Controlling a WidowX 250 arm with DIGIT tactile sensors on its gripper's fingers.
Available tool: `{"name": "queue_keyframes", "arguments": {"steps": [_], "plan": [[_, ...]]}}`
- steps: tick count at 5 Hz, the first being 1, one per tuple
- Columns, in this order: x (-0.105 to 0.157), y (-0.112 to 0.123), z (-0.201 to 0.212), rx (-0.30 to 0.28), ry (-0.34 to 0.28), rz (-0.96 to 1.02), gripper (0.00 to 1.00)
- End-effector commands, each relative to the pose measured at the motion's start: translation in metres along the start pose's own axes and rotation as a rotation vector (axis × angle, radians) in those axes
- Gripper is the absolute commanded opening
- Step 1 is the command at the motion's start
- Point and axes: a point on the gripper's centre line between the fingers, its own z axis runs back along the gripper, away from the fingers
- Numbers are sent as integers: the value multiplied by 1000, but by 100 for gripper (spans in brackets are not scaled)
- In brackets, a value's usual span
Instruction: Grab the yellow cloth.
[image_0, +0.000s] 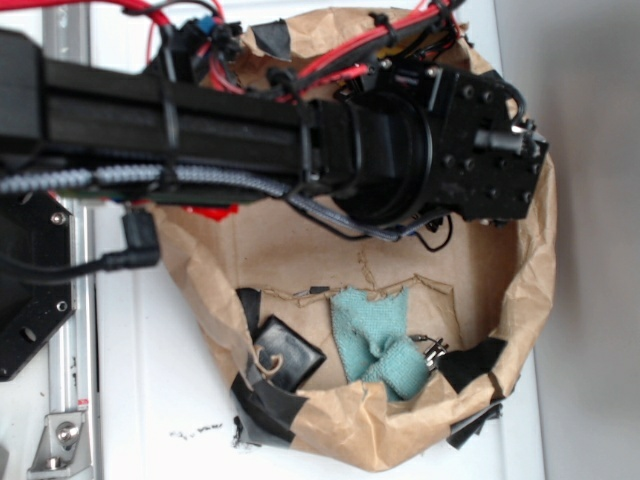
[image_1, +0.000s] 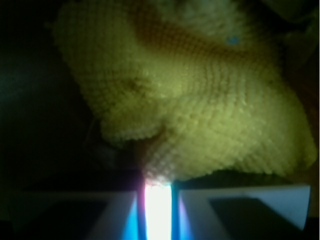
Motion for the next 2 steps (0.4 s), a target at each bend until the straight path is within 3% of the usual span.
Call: {"name": "queue_keyframes", "arguments": {"steps": [1, 2], "plan": [[1, 9, 11, -28, -19, 3, 0], [-9, 13, 47, -154, -119, -56, 0]]}}
